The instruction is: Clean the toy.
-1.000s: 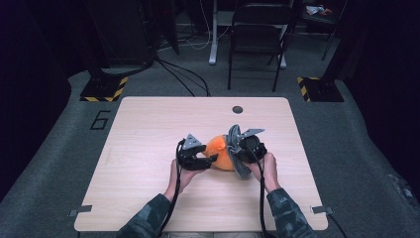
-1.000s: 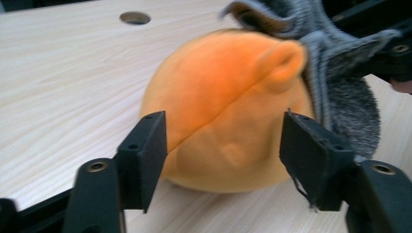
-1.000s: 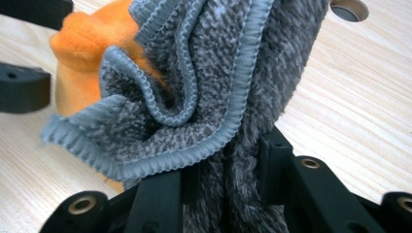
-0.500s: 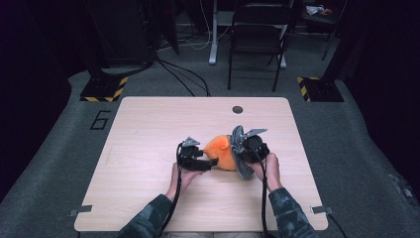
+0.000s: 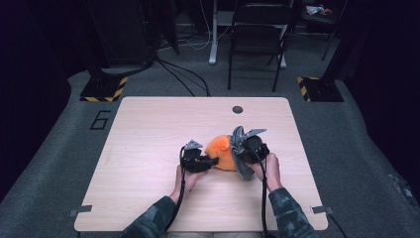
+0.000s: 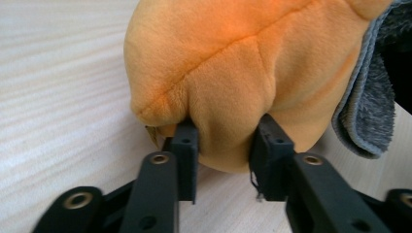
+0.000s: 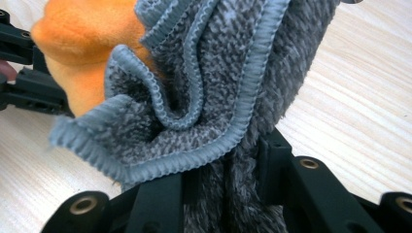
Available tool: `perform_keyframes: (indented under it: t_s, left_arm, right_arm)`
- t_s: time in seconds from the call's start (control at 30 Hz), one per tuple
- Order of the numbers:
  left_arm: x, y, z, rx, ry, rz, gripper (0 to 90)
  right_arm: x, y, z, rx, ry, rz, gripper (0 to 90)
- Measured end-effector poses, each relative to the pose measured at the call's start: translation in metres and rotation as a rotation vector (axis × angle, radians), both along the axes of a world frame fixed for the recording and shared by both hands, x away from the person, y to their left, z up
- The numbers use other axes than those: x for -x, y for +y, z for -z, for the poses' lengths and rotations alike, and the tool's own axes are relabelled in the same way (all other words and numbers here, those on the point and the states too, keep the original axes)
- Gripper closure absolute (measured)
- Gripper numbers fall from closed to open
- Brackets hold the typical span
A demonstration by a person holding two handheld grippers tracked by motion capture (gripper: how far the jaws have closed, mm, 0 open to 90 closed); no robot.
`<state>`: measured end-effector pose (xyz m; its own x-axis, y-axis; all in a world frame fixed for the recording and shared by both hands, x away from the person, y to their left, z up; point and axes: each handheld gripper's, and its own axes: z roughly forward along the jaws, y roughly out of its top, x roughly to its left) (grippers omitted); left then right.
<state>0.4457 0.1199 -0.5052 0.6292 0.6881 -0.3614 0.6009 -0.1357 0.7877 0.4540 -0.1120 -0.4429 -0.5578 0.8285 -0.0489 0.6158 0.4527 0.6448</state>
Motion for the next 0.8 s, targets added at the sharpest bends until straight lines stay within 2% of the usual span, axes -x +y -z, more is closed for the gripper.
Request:
perform_keyframes:
  t_s: [0.13, 0.23, 0.37, 0.5, 0.57, 0.6, 0.63, 0.7, 0.73, 0.8]
  left_arm:
    - [0.002, -0.002, -0.006, -0.021, -0.063, 0.002, 74.1]
    - [0.003, -0.001, -0.013, -0.034, -0.108, 0.002, 75.9]
    - [0.009, 0.001, -0.029, -0.106, -0.221, -0.002, 76.8]
    - [0.014, -0.001, -0.044, -0.210, -0.327, 0.005, 76.9]
    - [0.017, -0.002, -0.046, -0.232, -0.341, 0.014, 76.8]
    - [0.017, -0.004, -0.046, -0.240, -0.349, 0.014, 76.8]
    - [0.019, -0.006, -0.047, -0.259, -0.360, 0.027, 76.8]
    - [0.021, -0.011, -0.046, -0.273, -0.368, 0.042, 76.7]
    - [0.024, -0.016, -0.046, -0.296, -0.384, 0.059, 76.6]
    - [0.028, -0.022, -0.045, -0.316, -0.404, 0.083, 76.6]
  right_arm:
    - [0.002, -0.003, -0.009, 0.008, -0.026, -0.001, 69.1]
    - [0.002, -0.008, -0.017, -0.009, -0.036, 0.001, 69.3]
    - [0.001, -0.017, -0.024, -0.050, -0.034, 0.012, 69.4]
    - [0.003, -0.027, -0.039, -0.110, -0.058, 0.029, 69.3]
    - [0.007, -0.028, -0.048, -0.130, -0.070, 0.035, 69.3]
    - [0.008, -0.029, -0.054, -0.134, -0.092, 0.012, 69.3]
    - [0.010, -0.029, -0.058, -0.146, -0.098, 0.011, 69.3]
    - [0.017, -0.023, -0.070, -0.186, -0.120, -0.006, 69.1]
    - [0.020, -0.019, -0.073, -0.191, -0.124, -0.019, 69.1]
    - [0.024, -0.004, -0.074, -0.175, -0.131, -0.057, 68.7]
